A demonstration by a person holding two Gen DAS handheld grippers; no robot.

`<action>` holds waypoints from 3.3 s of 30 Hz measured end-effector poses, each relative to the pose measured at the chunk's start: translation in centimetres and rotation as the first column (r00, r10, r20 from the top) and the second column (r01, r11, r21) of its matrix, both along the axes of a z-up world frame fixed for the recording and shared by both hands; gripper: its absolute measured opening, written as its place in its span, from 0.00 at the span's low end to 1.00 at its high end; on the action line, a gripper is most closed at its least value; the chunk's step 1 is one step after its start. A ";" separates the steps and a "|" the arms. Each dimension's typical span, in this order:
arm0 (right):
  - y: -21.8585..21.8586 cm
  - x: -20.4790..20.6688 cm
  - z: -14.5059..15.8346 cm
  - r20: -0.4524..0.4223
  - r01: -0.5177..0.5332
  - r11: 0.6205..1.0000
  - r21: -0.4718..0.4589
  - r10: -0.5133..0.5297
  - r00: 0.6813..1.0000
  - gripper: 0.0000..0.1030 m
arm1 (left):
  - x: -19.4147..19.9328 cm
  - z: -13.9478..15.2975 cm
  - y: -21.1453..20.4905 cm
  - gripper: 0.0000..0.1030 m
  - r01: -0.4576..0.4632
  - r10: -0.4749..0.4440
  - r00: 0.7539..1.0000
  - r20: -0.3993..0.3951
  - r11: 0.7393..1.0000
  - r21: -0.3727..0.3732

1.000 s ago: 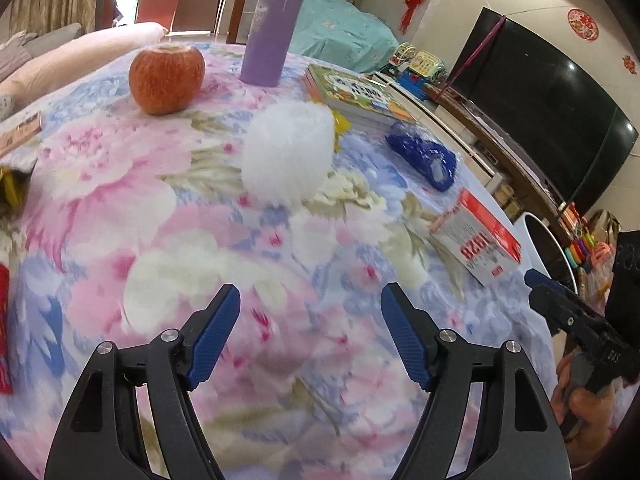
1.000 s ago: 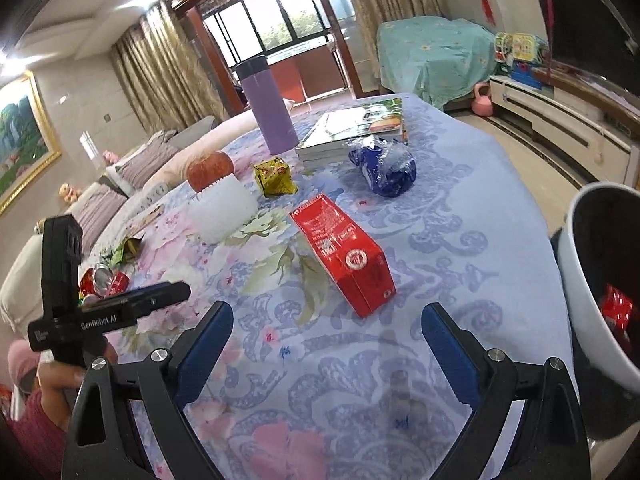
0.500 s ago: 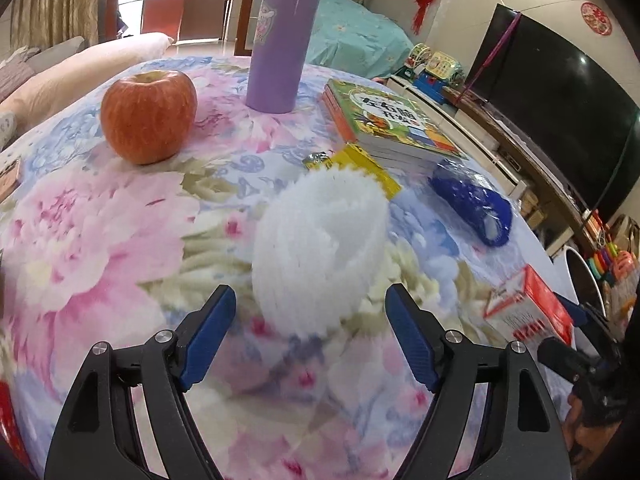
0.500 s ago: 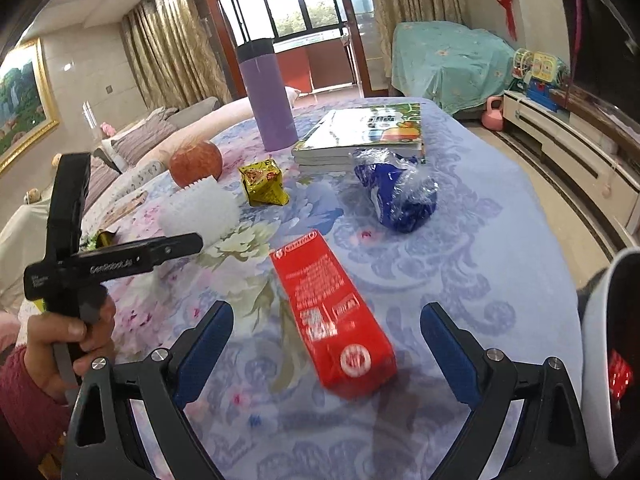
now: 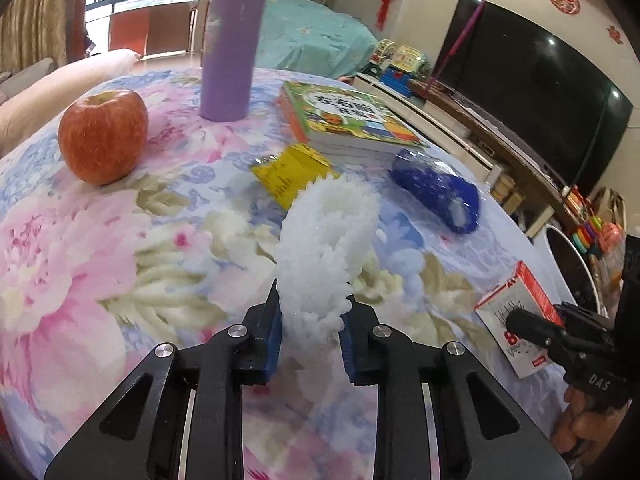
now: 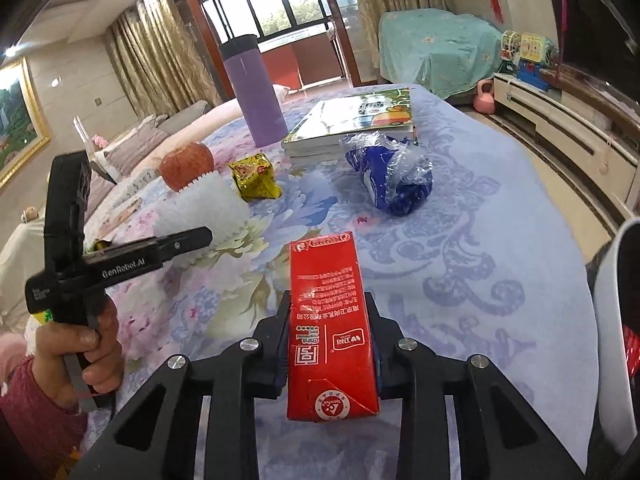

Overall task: Collect trash
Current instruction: 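Grasp the red juice carton with the right tool while the left tool grasps the white foam block, then carry the red juice carton and white foam block toward the bin, then open both tools over the bin to drop the carton and foam block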

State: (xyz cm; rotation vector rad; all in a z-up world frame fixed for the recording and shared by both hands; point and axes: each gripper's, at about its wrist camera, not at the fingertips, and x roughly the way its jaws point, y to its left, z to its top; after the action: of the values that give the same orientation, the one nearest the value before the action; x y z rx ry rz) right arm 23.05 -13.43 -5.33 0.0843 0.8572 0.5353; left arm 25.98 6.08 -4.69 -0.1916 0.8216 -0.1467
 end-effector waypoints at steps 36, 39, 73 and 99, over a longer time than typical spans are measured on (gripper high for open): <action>-7.9 -6.4 0.0 -0.050 0.165 0.985 0.046 -0.162 0.985 0.36 | -8.4 2.0 -11.7 0.22 0.209 -0.209 0.978 -0.008 0.978 -0.015; -8.1 -6.9 -0.4 -0.056 0.164 0.985 0.050 -0.161 0.985 0.41 | -8.7 1.8 -11.8 0.22 0.209 -0.209 0.978 -0.015 0.978 -0.011; -18.3 -9.4 3.5 0.042 0.341 0.932 0.126 -0.348 0.936 0.29 | -7.9 4.7 -22.4 0.22 0.392 -0.393 0.919 0.015 0.918 0.060; -23.5 -7.4 3.9 0.043 0.421 0.898 0.126 -0.429 0.902 0.29 | -4.5 5.6 -30.1 0.22 0.484 -0.488 0.873 0.008 0.868 0.106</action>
State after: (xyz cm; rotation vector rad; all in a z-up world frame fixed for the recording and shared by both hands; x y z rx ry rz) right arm 15.65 -36.96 -1.45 0.3481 0.7107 0.1719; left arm 21.52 -24.04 0.88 0.1200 0.8282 -0.5832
